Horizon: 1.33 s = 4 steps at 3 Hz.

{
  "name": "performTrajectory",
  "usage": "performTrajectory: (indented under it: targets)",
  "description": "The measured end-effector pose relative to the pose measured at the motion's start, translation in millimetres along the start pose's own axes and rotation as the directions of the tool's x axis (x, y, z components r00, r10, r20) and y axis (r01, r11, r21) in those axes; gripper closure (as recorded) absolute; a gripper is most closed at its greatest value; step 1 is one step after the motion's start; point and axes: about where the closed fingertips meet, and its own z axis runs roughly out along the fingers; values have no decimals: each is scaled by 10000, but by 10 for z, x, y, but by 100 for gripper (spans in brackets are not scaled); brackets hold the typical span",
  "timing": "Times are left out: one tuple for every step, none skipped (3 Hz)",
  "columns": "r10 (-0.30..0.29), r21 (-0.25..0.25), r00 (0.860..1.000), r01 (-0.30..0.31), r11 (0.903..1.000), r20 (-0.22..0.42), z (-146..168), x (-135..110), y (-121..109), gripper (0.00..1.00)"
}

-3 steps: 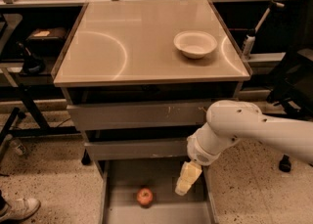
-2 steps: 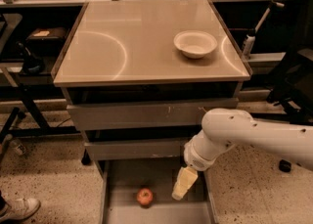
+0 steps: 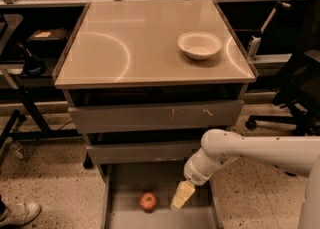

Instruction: Pick apple from bottom drawer and place on counter

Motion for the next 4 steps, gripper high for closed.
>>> performTrajectory:
  targets:
    - [0,-1,10000,0,10000,0,1,0,0,0]
    - [100,-639,9996,-82,9979,281,315,17,-2,0]
    - [101,-1320,9930,57,9912,1181,803,-61,-127,0]
    - [190,-1835,9822,160,9829,1871,1265,-96,-242,0]
